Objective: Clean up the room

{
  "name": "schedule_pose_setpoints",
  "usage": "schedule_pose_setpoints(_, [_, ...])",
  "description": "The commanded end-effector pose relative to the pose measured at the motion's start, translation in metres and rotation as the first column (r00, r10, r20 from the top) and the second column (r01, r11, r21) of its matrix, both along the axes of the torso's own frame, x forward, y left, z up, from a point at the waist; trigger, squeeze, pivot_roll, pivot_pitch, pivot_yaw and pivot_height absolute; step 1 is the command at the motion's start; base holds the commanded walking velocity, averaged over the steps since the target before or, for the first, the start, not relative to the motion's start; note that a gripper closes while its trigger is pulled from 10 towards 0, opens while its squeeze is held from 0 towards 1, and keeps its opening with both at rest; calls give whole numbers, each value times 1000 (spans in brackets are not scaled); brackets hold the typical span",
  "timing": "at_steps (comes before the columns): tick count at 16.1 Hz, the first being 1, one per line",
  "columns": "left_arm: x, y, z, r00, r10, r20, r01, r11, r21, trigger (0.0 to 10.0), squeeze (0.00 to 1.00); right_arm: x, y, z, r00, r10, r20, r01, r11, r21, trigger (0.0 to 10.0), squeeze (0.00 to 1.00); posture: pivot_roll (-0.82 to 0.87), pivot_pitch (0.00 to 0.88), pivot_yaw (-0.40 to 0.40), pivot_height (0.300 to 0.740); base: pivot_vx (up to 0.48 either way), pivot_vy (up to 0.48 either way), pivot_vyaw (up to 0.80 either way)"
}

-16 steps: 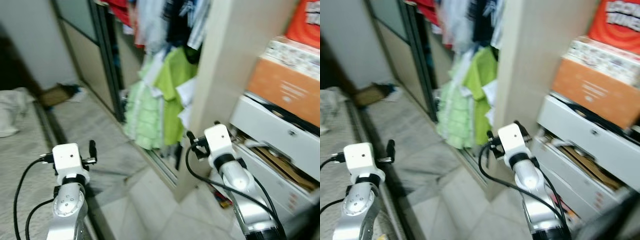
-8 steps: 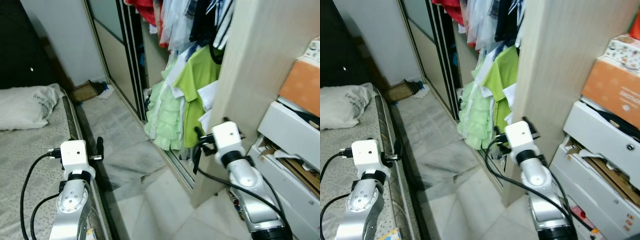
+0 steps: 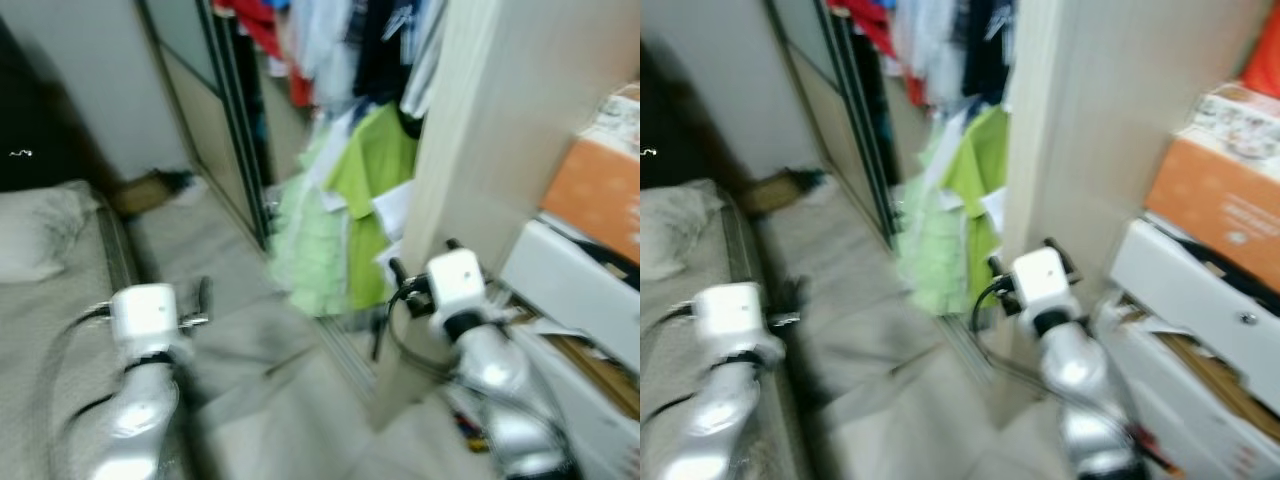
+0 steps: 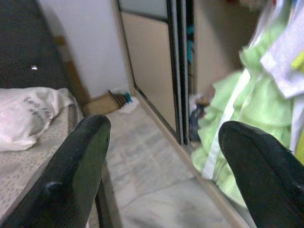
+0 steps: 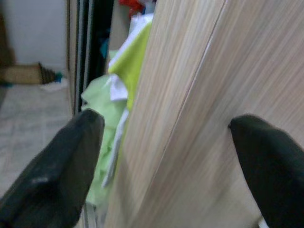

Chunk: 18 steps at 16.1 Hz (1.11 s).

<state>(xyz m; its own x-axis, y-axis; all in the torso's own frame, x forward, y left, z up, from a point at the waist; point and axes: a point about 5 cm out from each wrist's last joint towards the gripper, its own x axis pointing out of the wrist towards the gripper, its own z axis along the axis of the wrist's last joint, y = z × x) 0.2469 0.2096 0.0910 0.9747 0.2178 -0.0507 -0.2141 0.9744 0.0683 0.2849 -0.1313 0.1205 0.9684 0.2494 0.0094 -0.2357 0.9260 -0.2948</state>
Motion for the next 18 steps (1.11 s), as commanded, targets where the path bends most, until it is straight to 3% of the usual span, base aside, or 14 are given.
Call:
schedule_pose_setpoints(1, [5, -11, 6, 999, -25, 27, 25, 999, -25, 10000, 0, 4, 0, 5, 1000, 16, 4, -16, 1000, -12, 10000, 0, -173, 79, 45, 740, 0, 0, 0])
schedule_pose_setpoints(8, [2, -13, 4, 1000, -12, 6, 12, 999, -33, 10000, 0, 0, -3, 3, 1000, 27, 0, -27, 999, -31, 10000, 0, -173, 80, 42, 740, 0, 0, 0])
schedule_pose_setpoints(13, [0, -12, 2, 1000, -1, -8, 1, 1000, -29, 10000, 0, -14, -8, -2, 1000, 1, -13, -1, 999, -34, 10000, 0, -179, 77, 43, 740, 0, 0, 748])
schedule_pose_setpoints(18, [2, -16, 1, 999, -46, -19, 45, 998, -42, 10000, 0, -21, -12, -7, 998, -42, -36, 41, 999, -29, 10000, 0, -188, 72, 50, 740, 0, 0, 0])
